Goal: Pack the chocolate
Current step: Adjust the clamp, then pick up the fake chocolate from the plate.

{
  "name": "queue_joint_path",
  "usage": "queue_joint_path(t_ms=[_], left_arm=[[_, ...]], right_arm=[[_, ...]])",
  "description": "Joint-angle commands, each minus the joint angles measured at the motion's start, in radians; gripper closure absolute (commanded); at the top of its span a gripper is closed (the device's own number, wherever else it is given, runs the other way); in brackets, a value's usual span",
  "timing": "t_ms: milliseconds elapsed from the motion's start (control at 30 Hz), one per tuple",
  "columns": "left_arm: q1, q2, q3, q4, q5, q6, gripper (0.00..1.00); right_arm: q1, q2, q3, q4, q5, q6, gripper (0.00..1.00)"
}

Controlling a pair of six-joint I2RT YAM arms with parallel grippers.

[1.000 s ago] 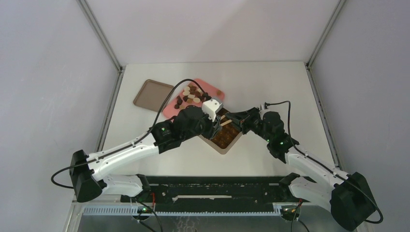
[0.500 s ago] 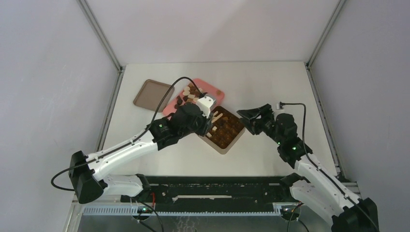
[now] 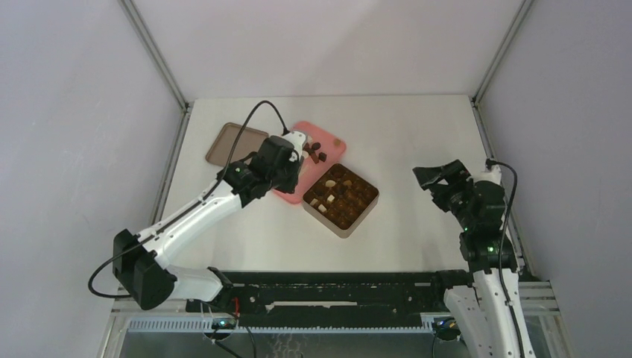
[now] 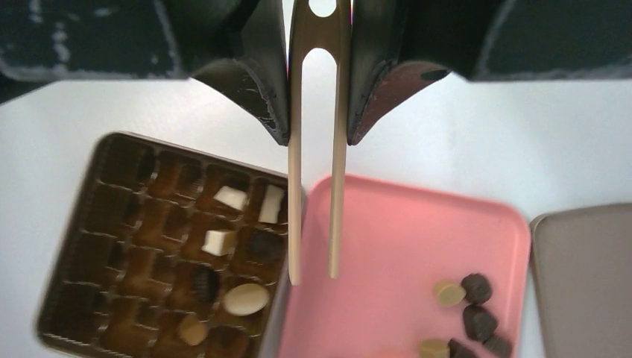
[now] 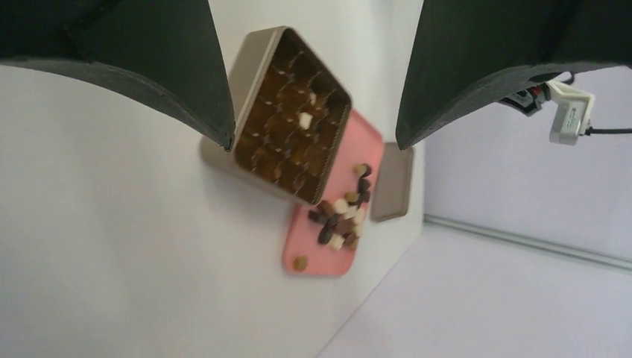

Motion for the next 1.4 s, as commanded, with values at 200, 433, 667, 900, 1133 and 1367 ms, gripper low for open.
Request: queue_joint_path(t_ms=[200, 433, 667, 900, 1133, 1367], left_arm=[[0.209, 0.202, 0.192, -0.202, 0.028, -0.012, 0.67], [0.291, 0.372, 0.290, -0.285, 0.083, -0.017, 0.66], [0.322, 0.475, 0.374, -0.315, 0.108, -0.026, 0.64], [0.343, 0.567, 0.453, -0.332, 0.102, -0.038, 0.61], [0.360, 0.653, 0.545, -0.363, 0.079, -0.045, 0.60], [0.377, 0.724, 0.608, -0.384, 0.069, -0.048, 0.60]], right_arm=[[-0.101, -0.081, 0.174, -0.255, 0.254, -0.467, 0.11], [-0.102, -0.150, 0.176, -0.310, 0.488, -0.607, 0.06], [-0.098, -0.249, 0.082, -0.274, 0.545, -0.600, 0.04], [-0.097, -0.287, 0.070, -0.266, 0.560, -0.603, 0.03], [-0.097, -0.293, 0.066, -0.264, 0.554, -0.601, 0.03], [-0.096, -0.295, 0.065, -0.265, 0.556, -0.603, 0.03]])
